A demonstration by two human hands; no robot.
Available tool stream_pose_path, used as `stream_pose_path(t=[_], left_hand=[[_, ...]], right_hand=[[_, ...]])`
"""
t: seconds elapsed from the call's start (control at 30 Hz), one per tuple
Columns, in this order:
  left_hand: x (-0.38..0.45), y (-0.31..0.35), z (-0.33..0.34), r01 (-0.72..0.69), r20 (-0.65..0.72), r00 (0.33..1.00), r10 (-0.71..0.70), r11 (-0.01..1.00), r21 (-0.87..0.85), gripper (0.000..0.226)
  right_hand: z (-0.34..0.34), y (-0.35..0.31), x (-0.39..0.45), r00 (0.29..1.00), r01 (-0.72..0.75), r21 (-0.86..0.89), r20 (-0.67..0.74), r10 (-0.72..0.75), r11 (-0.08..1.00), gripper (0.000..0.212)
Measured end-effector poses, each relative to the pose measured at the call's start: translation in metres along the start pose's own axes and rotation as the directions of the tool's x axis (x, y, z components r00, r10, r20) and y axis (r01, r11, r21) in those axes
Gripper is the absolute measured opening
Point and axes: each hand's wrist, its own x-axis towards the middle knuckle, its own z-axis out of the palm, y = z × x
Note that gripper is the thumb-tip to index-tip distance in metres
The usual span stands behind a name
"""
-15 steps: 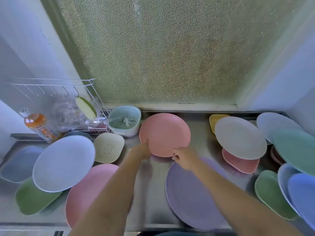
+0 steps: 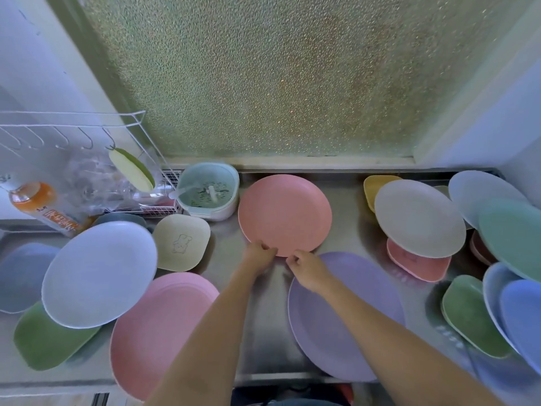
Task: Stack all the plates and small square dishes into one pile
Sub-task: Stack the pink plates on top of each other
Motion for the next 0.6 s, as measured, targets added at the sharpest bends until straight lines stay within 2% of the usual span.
stream_pose_path(t=[0.07, 0.17, 0.23, 0.3, 0.37, 0.47, 0.53, 0.6], left_hand=[[0.003, -0.001, 0.003, 0.059, -0.042, 0.997, -0.064, 0.992, -0.108, 0.038], [0.013, -0.005, 0.004, 0.102, -0.035, 0.993, -0.111, 0.975, -0.196, 0.051], [0.022, -0.011, 0.005, 0.137, -0.016, 0.989, -0.147, 0.952, -0.275, 0.04], [0.032, -0.017, 0.006, 0.121, -0.08, 0.986, -0.148, 0.954, -0.273, 0.017], [0.027, -0.014, 0.0, 0.1, -0.158, 0.977, -0.14, 0.967, -0.235, 0.009], [0.009, -0.007, -0.004, 0.093, -0.243, 0.957, -0.161, 0.959, -0.269, 0.021], [-0.002, -0.001, -0.004, 0.067, -0.288, 0.942, -0.171, 0.939, -0.338, 0.027], [-0.013, 0.005, -0.004, 0.029, -0.237, 0.958, -0.16, 0.88, -0.474, 0.045]], right_hand=[[0.0, -0.005, 0.001, 0.998, -0.063, 0.165, -0.001, 0.064, 0.984, 0.025], [0.0, -0.013, -0.004, 0.992, -0.124, 0.369, 0.029, 0.122, 0.921, 0.023], [-0.001, -0.016, -0.009, 0.99, -0.141, 0.404, 0.043, 0.135, 0.904, 0.026], [-0.002, -0.016, -0.012, 0.99, -0.137, 0.455, 0.039, 0.134, 0.88, 0.027], [-0.006, -0.018, -0.015, 0.988, -0.12, 0.567, -0.009, 0.152, 0.815, 0.023], [-0.015, -0.017, -0.017, 0.958, -0.112, 0.694, -0.113, 0.262, 0.711, 0.02], [-0.021, -0.009, -0.018, 0.929, -0.068, 0.688, -0.219, 0.297, 0.722, 0.02], [-0.026, 0.001, -0.019, 0.912, 0.007, 0.604, -0.33, 0.242, 0.797, 0.015]])
